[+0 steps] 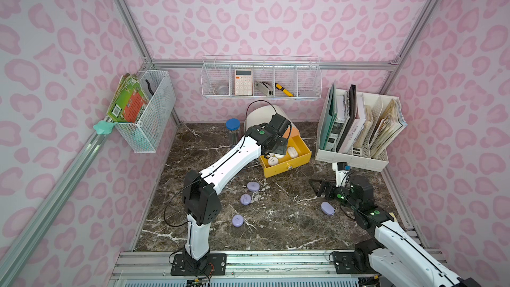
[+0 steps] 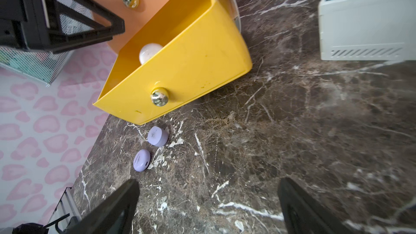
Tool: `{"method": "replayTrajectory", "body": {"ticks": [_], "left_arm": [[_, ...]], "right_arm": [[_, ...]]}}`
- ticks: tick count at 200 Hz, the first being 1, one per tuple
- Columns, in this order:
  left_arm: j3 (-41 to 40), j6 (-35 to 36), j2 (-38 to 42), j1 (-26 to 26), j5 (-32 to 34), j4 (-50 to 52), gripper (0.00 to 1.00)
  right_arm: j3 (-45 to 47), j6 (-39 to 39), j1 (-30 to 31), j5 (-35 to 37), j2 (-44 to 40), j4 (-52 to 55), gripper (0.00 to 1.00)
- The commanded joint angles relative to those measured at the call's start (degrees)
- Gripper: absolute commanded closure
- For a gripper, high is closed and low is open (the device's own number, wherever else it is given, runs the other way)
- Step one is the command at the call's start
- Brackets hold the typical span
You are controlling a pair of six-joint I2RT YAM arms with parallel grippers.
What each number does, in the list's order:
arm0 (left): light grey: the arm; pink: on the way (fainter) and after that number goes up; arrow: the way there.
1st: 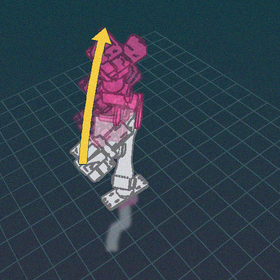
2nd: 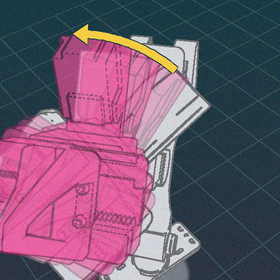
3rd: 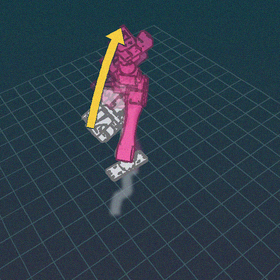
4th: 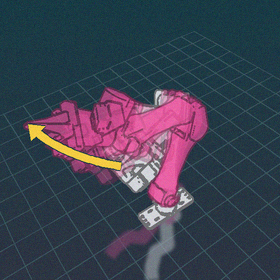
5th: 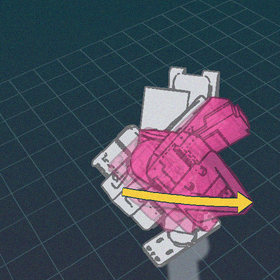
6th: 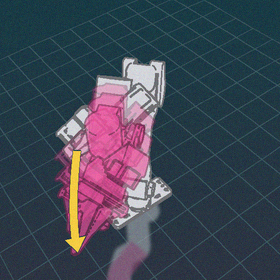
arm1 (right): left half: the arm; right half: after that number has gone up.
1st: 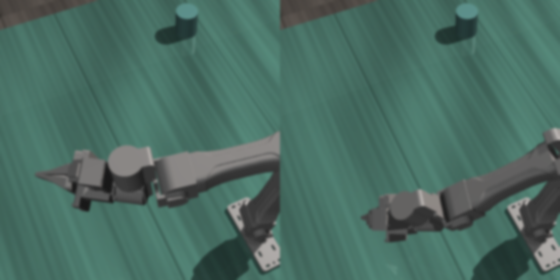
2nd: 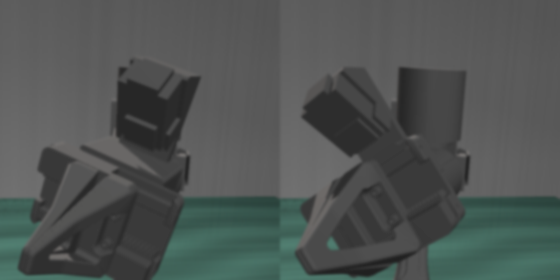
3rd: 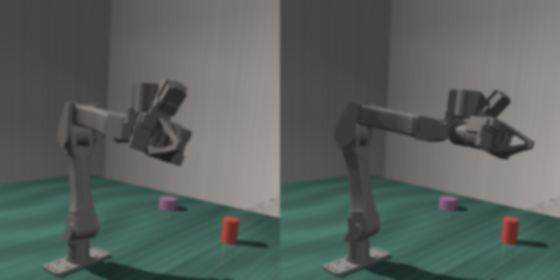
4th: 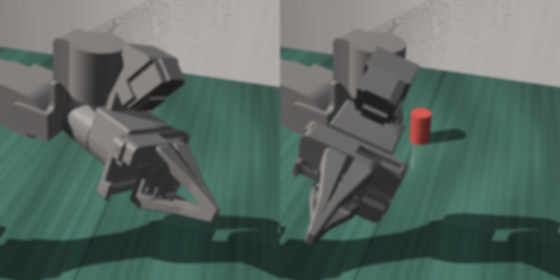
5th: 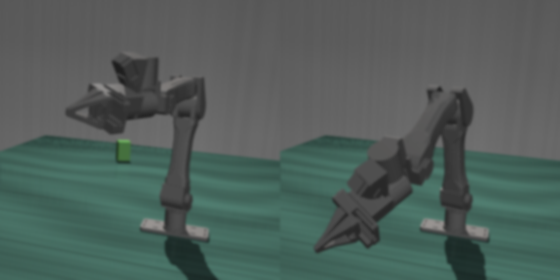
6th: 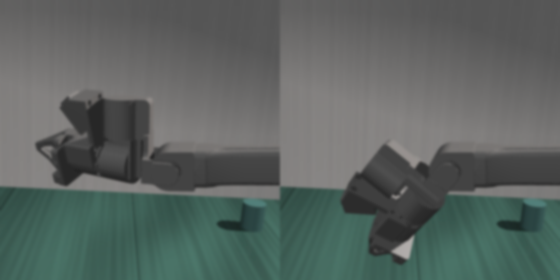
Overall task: Put the bluetooth earphones in the drawer according to color
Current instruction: Place the bluetooth earphone in the drawer, then close the drawer in the storage box.
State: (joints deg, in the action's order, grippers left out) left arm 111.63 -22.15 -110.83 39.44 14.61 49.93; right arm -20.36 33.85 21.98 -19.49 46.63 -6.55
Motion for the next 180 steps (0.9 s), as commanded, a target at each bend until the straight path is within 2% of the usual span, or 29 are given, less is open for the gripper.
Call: {"method": "replayTrajectory", "body": {"ticks": [1,35,75,118,180], "left_arm": [[1.1,0.4,2.2,0.0,-0.7,0.2,0.18],[3.2,2.4,4.9,-0.2,2.6,0.9,0.13],[8.6,3.8,4.0,-3.5,2.5,2.8,0.10],[18.2,4.8,-2.4,-7.5,1.3,6.8,0.10],[24.5,4.8,-9.3,-12.4,-3.5,6.2,0.16]], "right_arm": [[-0.8,-1.6,3.3,3.8,1.7,-4.3,0.01],[-2.1,-4.0,7.4,5.1,4.7,-6.3,0.01],[-3.8,-5.7,7.3,0.4,9.7,-9.8,0.05],[-4.3,-4.1,7.5,-3.8,14.3,-17.2,0.21],[-6.5,-0.3,7.7,-3.2,22.0,-22.5,0.42]]}}
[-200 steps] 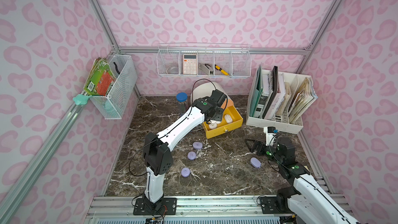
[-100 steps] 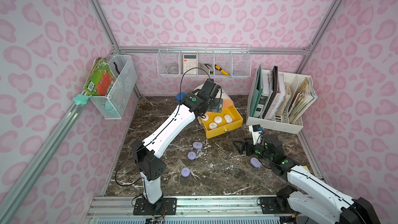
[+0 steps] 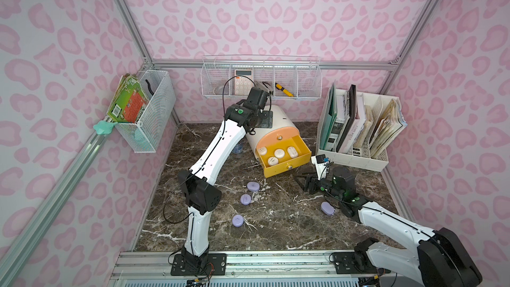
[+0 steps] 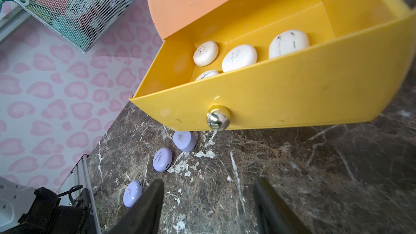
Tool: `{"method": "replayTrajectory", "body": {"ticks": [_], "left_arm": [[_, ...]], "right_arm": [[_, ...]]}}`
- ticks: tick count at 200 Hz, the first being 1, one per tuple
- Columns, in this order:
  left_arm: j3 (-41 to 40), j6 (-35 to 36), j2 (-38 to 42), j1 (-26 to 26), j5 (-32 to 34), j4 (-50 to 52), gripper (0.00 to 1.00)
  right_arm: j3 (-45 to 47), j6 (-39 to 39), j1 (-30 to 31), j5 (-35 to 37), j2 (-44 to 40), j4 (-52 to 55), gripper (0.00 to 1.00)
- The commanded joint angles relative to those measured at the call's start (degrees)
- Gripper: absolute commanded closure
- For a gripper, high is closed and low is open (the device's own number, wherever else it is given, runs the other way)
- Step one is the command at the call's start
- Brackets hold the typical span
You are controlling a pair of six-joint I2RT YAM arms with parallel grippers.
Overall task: Put the bluetooth earphones in the drawer according to color
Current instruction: Close the drawer in the storage box.
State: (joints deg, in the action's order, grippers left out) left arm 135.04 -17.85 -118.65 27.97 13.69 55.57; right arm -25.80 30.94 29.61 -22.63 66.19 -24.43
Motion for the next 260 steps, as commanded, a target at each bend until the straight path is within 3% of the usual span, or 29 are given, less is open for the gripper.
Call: {"method": "replayTrajectory", "body": {"ticks": [1,51,164,260], "left_arm": [[1.2,0.4,-1.6,-1.0,-2.6,0.5,0.16],[0.1,0.1,-4.4,-1.3,-3.0,0.5,0.20],[-12.7,-1.5,-0.7,-1.3,-5.9,-5.7,0.24],[-14.5,-1.8,-0.4,-1.3,-6.3,-6.3,0.25]], "right_arm": [[-1.0,2.6,0.1,-0.1,2.6,-4.8,0.42],[-4.2,5.9,0.0,-0.1,9.4,-10.5,0.58],[-14.0,8.4,-0.9,-0.7,21.4,-17.2,0.62],[-18.4,17.9,-1.9,-2.1,35.6,-37.8,0.73]]}}
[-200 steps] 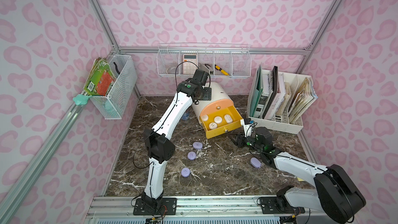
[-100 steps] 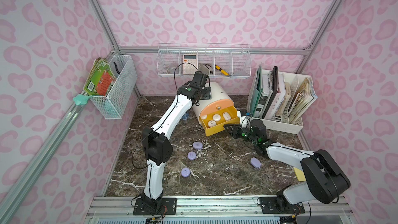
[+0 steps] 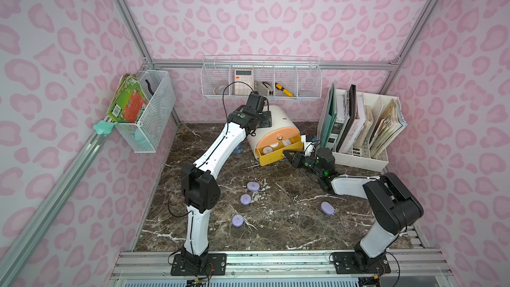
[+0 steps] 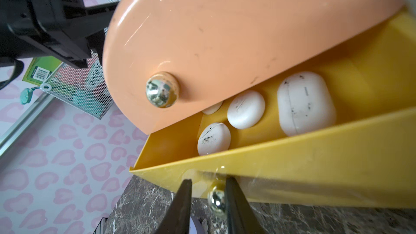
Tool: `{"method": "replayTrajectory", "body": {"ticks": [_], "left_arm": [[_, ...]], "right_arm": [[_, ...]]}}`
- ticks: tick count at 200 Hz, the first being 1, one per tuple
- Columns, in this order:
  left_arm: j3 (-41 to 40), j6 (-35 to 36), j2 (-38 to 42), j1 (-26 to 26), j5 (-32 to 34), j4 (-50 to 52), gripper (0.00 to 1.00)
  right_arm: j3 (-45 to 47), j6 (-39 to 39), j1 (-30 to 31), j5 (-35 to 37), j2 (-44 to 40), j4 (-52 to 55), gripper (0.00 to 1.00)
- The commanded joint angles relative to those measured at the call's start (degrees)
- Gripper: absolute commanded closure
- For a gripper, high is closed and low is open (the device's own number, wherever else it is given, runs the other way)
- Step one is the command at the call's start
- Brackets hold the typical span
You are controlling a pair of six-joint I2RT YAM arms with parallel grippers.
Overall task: Put the bluetooth earphones in the drawer according to color
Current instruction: Close the drawer in the storage box.
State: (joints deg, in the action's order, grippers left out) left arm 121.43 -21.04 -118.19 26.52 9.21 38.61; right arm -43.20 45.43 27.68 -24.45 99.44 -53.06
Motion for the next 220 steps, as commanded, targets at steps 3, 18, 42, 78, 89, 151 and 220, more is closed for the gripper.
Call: {"method": "replayTrajectory", "body": {"ticks": [3,18,42,78,89,151,220], "left_arm": [[-0.9,1.3,-0.9,0.1,-2.0,10.7,0.25],[-1.0,1.3,-0.9,0.1,-2.0,10.7,0.25],[-1.3,1.2,-0.7,0.1,-2.1,10.7,0.25],[-1.4,0.9,-0.5,0.1,-2.8,10.7,0.25],[-1.5,0.8,-0.5,0.1,-3.4,10.7,0.25],[-3.2,-0.2,1.2,0.1,-6.2,9.8,0.25],[-6.6,-0.1,4.1,0.1,-5.8,8.6,0.25]], "right_arm": [[-1.3,3.5,0.1,-0.1,2.7,-9.7,0.73],[-2.2,4.4,0.0,0.0,4.9,-11.8,0.75],[-3.4,5.3,0.1,0.7,7.6,-13.6,0.76],[-4.8,6.1,0.2,1.8,10.3,-14.8,0.76],[-5.0,6.2,0.2,1.8,10.6,-15.0,0.76],[-6.5,6.4,0.1,1.0,11.3,-13.7,0.76],[0.7,5.6,0.2,2.3,7.2,-14.6,0.75]]}}
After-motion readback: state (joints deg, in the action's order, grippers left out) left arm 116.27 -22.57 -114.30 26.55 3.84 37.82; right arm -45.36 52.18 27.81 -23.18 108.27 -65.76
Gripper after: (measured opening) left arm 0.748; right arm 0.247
